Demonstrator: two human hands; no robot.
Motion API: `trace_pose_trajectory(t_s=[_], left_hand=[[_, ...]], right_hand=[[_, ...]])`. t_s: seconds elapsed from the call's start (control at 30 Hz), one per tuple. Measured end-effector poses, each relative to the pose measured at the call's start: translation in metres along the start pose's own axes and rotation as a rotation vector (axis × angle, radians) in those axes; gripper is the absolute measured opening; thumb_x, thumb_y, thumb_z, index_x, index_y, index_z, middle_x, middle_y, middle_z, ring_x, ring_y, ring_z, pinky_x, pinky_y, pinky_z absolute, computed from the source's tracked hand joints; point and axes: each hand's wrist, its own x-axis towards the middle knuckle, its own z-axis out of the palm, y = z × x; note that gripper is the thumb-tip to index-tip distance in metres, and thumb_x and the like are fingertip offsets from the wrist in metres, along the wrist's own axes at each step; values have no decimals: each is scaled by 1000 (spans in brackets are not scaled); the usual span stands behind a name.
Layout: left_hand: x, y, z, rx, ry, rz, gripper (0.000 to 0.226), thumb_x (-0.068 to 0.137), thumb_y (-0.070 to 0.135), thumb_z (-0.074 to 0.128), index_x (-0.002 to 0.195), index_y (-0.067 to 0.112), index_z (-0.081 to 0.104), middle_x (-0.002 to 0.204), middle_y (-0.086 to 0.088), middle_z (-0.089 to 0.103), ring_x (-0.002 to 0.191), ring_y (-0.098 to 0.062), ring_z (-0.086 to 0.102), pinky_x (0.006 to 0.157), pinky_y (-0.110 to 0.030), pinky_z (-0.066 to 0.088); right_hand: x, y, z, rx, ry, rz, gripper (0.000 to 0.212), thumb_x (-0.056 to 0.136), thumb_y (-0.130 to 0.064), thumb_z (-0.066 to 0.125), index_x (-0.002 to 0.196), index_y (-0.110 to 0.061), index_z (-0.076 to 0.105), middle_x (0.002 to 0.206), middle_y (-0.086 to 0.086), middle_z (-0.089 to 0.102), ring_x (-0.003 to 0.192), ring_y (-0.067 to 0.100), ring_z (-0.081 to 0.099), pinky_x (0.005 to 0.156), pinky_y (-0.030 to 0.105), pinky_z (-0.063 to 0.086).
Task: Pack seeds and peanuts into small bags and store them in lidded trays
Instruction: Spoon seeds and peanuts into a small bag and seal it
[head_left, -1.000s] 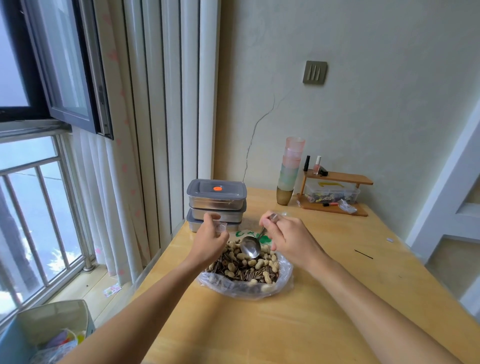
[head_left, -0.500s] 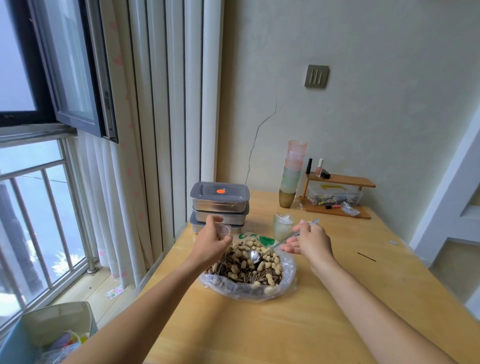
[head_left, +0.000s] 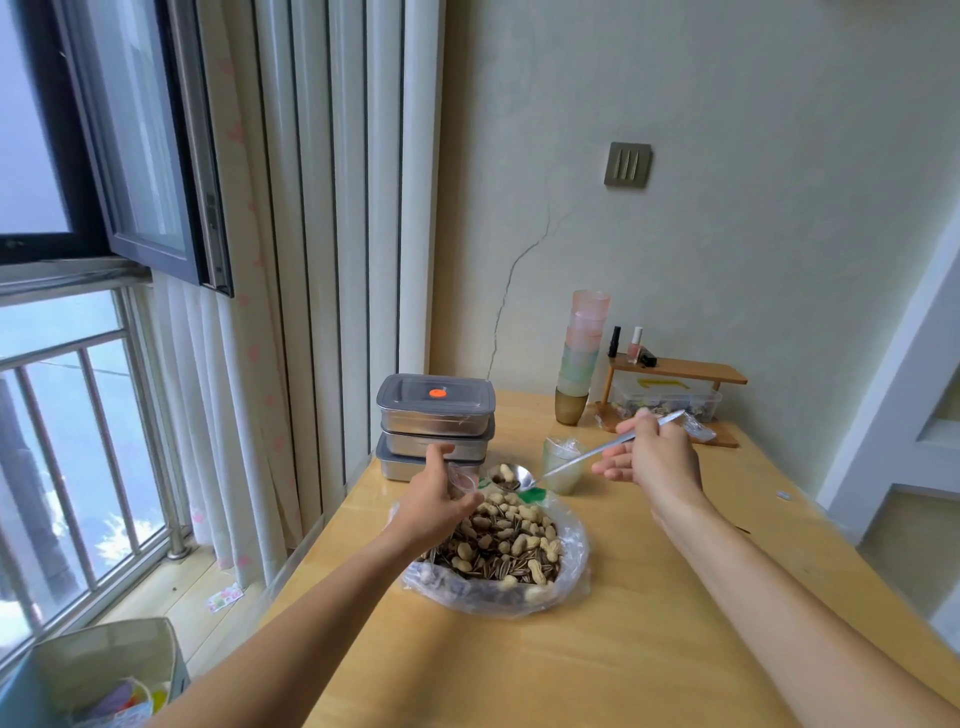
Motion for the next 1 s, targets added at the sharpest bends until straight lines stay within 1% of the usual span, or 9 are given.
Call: trace_pose_trajectory(t_s=[0.1,0.27,0.33,0.43,0.57,0.7,0.83,0.9,1.0], left_hand=[[2,5,4,21,-11,6,81,90,29,79,150,13,27,109,0,66,103,-17,65,88,-28,53],[5,13,7,-29,-16,15,79,91,27,78,148,17,24,104,2,69,97,-14,67,82,-28,54],[6,13,8,-45,-5,26,77,90,26,79,145,19,25,102,1,71,93,-13,69,82,-33,59],[7,11,10,-74,11,34,75,89,24,80,142,21,26,101,-1,72,89,-12,71,81,-33,60],[6,9,10,-82,51,32,72,89,27,80,136,24,26,91,0,69,81,-17,69,69,-28,56],[6,9,8,-98,70,35,77,89,29,80,140,23,24,97,0,65,82,-15,64,64,-20,47],[5,6,7,-100,61,24,78,90,29,79,143,23,23,93,-1,66,82,-18,66,70,-31,56],[2,6,6,-111,65,16,76,92,27,76,145,21,22,85,1,66,79,-15,66,72,-31,57],[0,5,2,-141,91,21,67,97,28,70,146,19,25,88,6,67,82,-8,65,75,-28,56]], right_hand=[[-7,-19,2,-8,-28,-125,42,113,-31,32,100,-5,62,65,11,72,60,31,75,58,37,58],[-40,-36,15,-169,-150,-573,33,112,-28,36,94,-19,61,65,7,68,51,16,70,49,25,54],[-48,-36,20,-250,-226,-779,32,111,-29,38,96,-17,63,65,3,67,51,10,68,50,20,53],[-54,-33,24,-344,-346,-1011,34,110,-33,38,106,-8,62,73,-2,62,56,11,66,52,26,54],[-59,-31,26,-370,-323,-1227,39,112,-37,38,109,-7,63,83,-9,53,59,15,61,56,26,50],[-55,-33,27,-341,-337,-1115,36,110,-37,37,108,-10,61,75,-3,61,56,11,64,54,28,54],[-46,-29,23,-273,-255,-941,37,109,-35,38,102,-9,64,66,2,66,55,9,67,56,16,52],[-38,-24,18,-193,-136,-788,37,111,-31,38,97,-7,64,66,4,67,54,9,68,52,15,52],[-18,-7,9,-80,2,-428,38,112,-33,33,99,-10,61,73,11,70,57,19,72,54,28,57]])
